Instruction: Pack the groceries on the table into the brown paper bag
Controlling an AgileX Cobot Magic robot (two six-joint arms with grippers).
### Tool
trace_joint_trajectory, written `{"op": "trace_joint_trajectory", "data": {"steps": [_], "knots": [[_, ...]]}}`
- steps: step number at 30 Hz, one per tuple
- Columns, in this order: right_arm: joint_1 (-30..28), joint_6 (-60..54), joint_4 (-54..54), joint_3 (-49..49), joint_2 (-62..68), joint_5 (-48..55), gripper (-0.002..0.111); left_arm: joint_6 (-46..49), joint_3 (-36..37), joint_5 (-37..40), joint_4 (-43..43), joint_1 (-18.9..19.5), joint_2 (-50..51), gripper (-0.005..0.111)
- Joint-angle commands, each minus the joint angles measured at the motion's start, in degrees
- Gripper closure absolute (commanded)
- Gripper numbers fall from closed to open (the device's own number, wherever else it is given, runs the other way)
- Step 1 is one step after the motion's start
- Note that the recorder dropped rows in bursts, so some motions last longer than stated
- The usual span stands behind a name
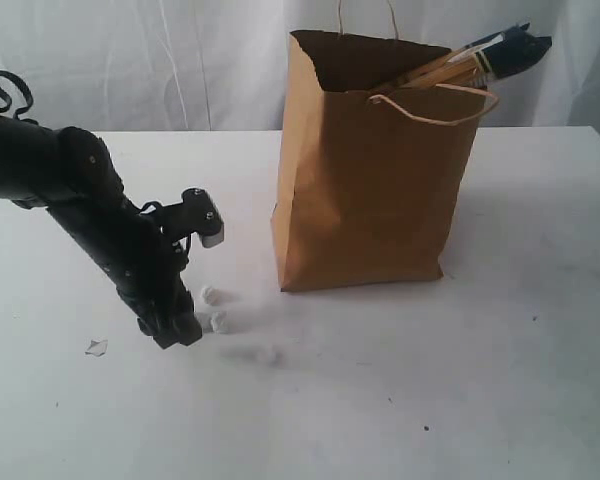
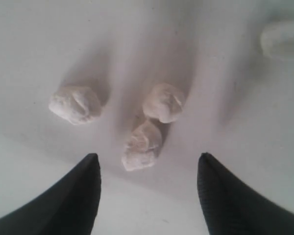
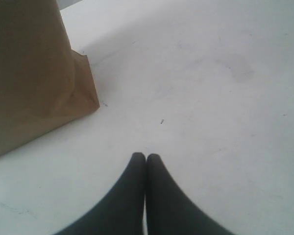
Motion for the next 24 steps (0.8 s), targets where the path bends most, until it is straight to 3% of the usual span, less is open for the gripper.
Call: {"op": "trace_joint_trajectory", "data": {"steps": [1, 6, 11, 18, 24], "knots": [[-0.01, -8.87, -3.69, 0.15, 0.11, -1.03, 0.108, 0.11, -0.16, -2.68, -0.24, 0.11, -0.04, 0.045], [-0.01, -30.47, -6.17, -1.21, -0.95, 1.37, 0.108, 0.11, -0.16, -2.69, -0.34, 0.11, -0.04, 0.051], [-0.01, -31.27, -5.34, -3.72, -3.46, 2.87, 0.108, 0.11, -0.16, -2.28, -0.92, 0.11, -0.04, 0.063], [-0.01, -38.1, -5.47, -5.57, -13.57, 3.54, 0.108, 0.11, -0.16, 0.69, -0.92, 0.11, 0.05, 0.049], [-0.01, -30.8, -5.14, -5.07, -23.54, 3.4, 0.108, 0.11, -0.16, 0.58, -1.14, 0.11, 0.05, 0.048]]}}
